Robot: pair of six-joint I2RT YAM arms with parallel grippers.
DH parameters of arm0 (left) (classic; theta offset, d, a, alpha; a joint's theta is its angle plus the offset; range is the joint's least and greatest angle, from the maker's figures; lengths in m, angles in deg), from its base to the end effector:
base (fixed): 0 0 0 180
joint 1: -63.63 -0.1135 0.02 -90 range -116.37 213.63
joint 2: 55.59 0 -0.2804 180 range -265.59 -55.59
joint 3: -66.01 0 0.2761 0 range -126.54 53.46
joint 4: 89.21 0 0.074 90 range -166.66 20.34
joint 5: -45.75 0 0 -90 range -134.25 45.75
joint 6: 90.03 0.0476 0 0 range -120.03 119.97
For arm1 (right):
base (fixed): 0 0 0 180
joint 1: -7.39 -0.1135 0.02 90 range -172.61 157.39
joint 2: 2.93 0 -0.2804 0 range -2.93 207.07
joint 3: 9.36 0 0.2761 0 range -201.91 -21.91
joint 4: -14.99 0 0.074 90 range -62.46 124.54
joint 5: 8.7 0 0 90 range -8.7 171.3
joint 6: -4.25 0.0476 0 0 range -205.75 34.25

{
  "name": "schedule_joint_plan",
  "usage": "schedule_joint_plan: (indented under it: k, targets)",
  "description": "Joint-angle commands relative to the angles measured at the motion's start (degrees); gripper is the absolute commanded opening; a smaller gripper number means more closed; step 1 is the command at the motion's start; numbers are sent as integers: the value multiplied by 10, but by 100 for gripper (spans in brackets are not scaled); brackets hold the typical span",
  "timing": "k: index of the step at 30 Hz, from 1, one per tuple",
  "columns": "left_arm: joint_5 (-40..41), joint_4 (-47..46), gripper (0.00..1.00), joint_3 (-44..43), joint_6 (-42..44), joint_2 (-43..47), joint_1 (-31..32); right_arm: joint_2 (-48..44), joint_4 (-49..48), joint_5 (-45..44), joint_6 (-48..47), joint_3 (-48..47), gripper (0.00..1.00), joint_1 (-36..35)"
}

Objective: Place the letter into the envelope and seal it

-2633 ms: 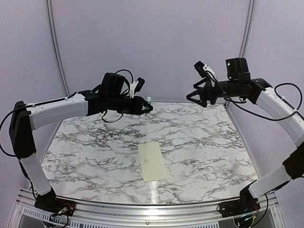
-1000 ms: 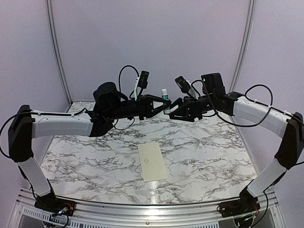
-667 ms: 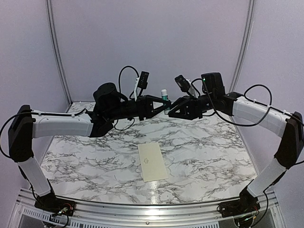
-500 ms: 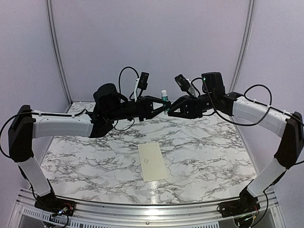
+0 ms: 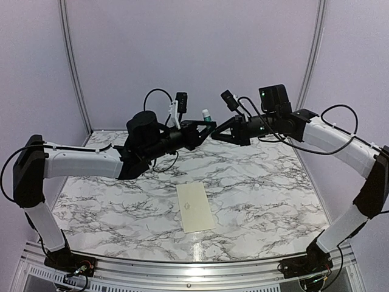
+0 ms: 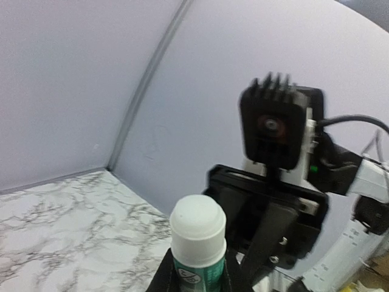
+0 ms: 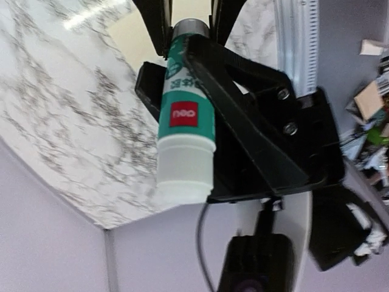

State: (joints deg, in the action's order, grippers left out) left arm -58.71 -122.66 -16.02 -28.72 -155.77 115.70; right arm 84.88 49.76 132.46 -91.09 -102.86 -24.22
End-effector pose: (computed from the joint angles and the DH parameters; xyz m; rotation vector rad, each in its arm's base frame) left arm 0.2659 -0.3605 0.3352 0.5203 1.3464 -1.3463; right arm 0.2997 0.2280 0.3706 -1.1699 1.7216 1.2018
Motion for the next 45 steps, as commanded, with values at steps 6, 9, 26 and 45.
schedule_joint_plan:
  k: [6, 9, 26, 45]
  targets:
    - [307, 56, 0, -86, -3, -61, 69, -57, 28, -426, -53, -1, 9, -46]
    - [277, 56, 0, -83, 34, -46, 67, -91, 38, -308, -79, 19, 23, -18]
    - [-206, 28, 0, -29, 110, 32, 28, -17, 157, 208, -233, 13, 46, 37]
    - [-222, 3, 0, -46, 67, 4, 21, -29, 186, 295, -259, 17, 37, 10]
